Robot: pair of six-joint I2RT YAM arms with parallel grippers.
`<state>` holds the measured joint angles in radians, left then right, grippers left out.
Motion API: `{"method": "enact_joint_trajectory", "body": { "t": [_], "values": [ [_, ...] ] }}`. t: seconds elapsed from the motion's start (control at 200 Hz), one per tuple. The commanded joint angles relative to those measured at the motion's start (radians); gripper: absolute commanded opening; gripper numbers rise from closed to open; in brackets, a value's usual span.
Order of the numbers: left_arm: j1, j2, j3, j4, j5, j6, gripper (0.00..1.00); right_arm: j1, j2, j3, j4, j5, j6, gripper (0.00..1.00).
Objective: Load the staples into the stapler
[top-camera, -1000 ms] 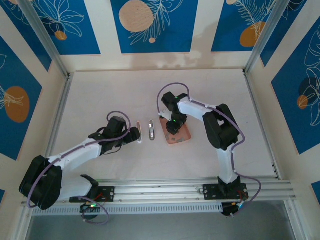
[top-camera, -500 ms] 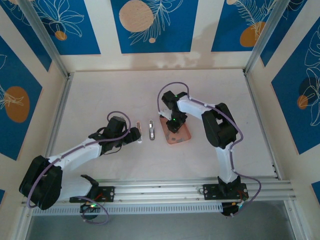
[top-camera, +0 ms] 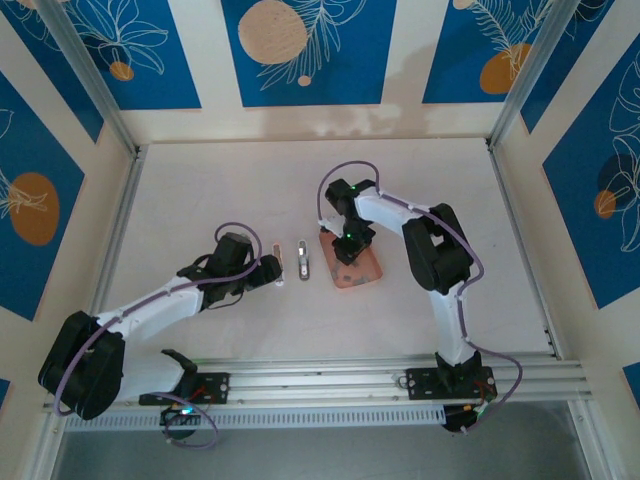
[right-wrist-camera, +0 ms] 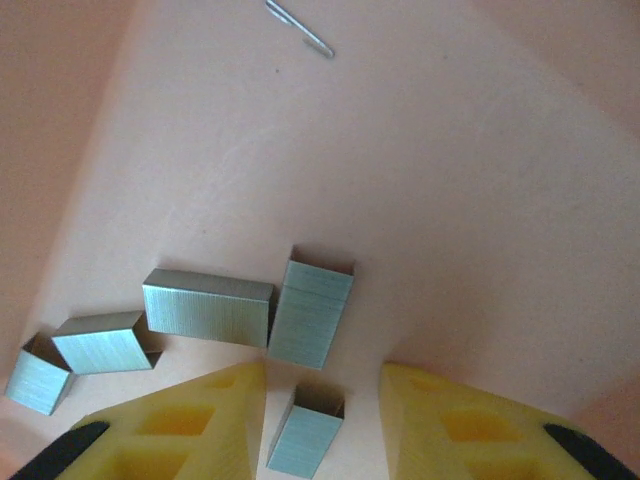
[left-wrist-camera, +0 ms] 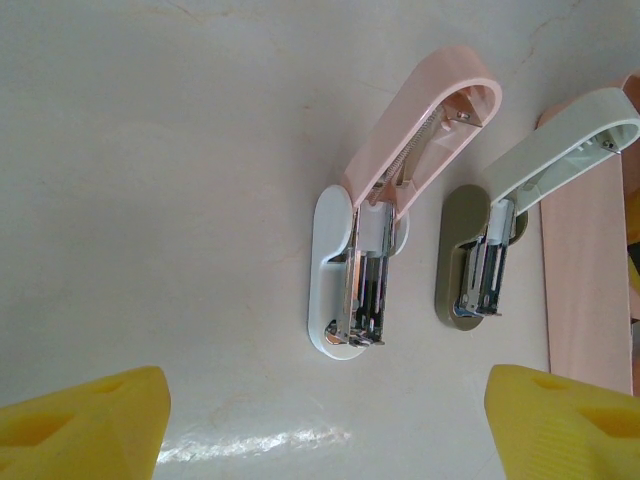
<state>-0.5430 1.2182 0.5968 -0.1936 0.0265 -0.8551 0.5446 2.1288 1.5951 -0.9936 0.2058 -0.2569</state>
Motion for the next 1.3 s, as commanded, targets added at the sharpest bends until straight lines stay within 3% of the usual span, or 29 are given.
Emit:
{"method": "enact_joint_trajectory", "body": {
  "t": [0.0,0.26,0.695,1.14,1.295],
  "values": [
    [0.012,-0.013,-0.007,0.008,0.016,0.012,0.82,0.000,0.029,0.014,-0.095,0.003,0.062,0.36],
    [0.012,0.000,0.000,0.016,0.021,0.018,0.82,0.004,0.031,0.024,-0.132,0.036,0.171,0.34],
    [0.012,-0.001,0.004,0.015,0.023,0.024,0.81,0.007,0.037,0.040,-0.060,-0.047,0.362,0.31],
    [0.011,0.001,0.016,0.007,0.030,0.034,0.81,0.023,0.080,0.020,-0.038,0.025,0.483,0.21],
    [0.010,0.001,0.028,0.014,0.050,0.054,0.80,0.025,0.001,-0.031,0.040,0.025,0.496,0.17]
  ]
}}
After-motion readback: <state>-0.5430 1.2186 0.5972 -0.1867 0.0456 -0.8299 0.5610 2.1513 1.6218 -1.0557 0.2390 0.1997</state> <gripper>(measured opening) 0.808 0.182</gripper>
